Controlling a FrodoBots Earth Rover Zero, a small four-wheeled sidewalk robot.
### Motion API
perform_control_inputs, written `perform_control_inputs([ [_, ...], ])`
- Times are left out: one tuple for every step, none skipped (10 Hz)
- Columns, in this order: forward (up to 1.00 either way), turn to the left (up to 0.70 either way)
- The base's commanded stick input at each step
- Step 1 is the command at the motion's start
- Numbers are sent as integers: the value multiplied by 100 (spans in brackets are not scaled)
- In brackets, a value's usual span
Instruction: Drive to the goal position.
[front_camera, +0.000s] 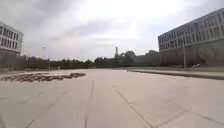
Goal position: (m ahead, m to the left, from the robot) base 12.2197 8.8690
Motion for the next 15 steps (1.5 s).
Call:
perform_control_inputs([
  [70, 0],
  [70, 0],
  [70, 0],
  [70, 0],
  [70, 0],
  [70, 0],
  [70, 0],
  [70, 0],
  [70, 0],
  [70, 0],
  [70, 0],
  [70, 0],
  [70, 0],
  [70, 0],
  [70, 0],
])
